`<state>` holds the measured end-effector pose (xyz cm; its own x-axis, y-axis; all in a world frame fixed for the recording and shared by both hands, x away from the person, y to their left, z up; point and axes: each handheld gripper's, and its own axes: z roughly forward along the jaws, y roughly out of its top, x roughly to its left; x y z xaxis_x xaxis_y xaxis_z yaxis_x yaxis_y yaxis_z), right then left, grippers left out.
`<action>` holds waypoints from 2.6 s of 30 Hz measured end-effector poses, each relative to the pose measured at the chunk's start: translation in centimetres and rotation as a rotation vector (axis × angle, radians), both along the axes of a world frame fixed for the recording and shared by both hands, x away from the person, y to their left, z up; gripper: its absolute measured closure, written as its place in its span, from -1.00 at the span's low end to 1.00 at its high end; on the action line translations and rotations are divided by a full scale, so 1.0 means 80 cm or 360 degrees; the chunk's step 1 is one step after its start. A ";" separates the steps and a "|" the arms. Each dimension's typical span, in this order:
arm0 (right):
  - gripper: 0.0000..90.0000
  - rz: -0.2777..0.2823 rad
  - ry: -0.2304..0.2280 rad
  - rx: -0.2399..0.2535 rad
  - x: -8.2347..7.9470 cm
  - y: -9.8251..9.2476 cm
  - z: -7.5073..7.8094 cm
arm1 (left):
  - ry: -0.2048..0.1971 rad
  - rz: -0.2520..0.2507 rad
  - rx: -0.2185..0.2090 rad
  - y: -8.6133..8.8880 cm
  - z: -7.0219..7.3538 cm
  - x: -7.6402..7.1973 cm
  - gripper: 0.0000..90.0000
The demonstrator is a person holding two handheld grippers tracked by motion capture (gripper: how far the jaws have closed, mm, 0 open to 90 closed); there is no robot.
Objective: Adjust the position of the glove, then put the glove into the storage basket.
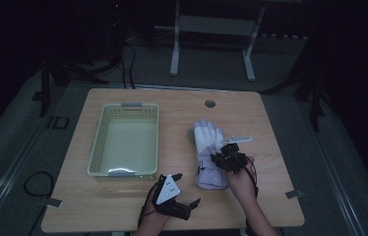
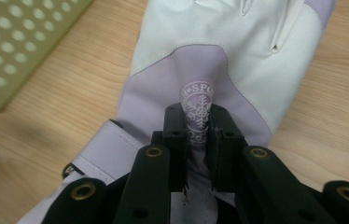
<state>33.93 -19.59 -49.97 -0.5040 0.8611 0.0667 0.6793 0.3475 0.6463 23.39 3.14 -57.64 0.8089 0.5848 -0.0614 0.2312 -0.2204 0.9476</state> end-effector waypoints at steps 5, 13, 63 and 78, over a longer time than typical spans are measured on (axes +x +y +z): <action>0.65 0.0004 0.0041 0.0011 0.004 -0.008 -0.005 | 0.0015 -0.0011 -0.0004 0.000 0.000 0.001 -1.00; -0.08 0.0149 -0.0023 0.0102 -0.003 -0.016 0.005 | 0.0013 -0.0002 0.0002 0.000 0.000 0.001 -1.00; 0.05 0.0415 -0.0229 0.0214 0.039 -0.086 0.010 | 0.0405 0.0253 0.0116 -0.063 0.090 0.137 -0.63; -0.07 0.0406 0.0060 0.0119 0.048 -0.075 -0.045 | 0.0856 0.0280 0.0166 -0.061 0.018 0.163 -0.62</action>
<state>37.75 -25.57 -53.60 -0.7000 0.6986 0.1483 0.6000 0.4626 0.6527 36.43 -1.78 -56.22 0.5697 0.7328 -0.3721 0.7164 -0.2209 0.6618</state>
